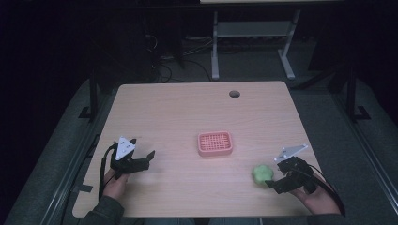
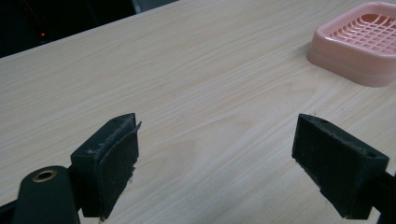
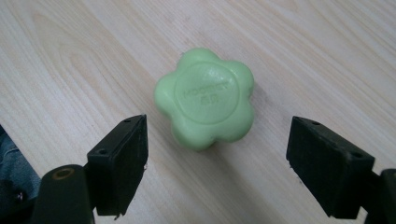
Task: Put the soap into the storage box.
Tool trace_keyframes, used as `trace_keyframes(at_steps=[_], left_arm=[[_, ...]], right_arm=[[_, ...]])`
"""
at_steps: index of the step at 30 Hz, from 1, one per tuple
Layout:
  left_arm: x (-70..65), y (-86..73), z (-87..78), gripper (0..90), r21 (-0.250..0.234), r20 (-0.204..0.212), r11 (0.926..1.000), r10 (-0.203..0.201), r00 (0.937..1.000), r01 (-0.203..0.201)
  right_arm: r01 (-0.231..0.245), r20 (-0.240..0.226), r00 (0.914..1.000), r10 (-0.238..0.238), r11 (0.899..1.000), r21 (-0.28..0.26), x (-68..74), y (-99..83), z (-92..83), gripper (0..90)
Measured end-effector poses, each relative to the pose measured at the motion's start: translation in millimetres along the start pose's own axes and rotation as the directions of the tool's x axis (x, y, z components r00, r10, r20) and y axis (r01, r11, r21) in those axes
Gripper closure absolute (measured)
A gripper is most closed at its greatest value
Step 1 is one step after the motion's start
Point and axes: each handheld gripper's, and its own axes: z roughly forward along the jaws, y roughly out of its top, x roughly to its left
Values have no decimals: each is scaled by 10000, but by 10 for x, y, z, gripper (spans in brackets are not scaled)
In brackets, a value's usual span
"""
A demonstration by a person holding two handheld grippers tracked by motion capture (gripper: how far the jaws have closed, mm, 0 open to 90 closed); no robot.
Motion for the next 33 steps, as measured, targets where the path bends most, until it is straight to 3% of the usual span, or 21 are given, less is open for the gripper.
trace_keyframes(at_steps=[12, 33], left_arm=[[1, 2, -3, 144, -13, 11, 10000, 0, 10000, 0], [1, 6, -7, 144, -88, 22, 10000, 4, 10000, -4]], right_arm=[[364, -136, 9993, -359, 9986, 380, 32, 129, 120, 197], [593, -187, 9982, -575, 9909, 1207, 64, 258, 332, 192]])
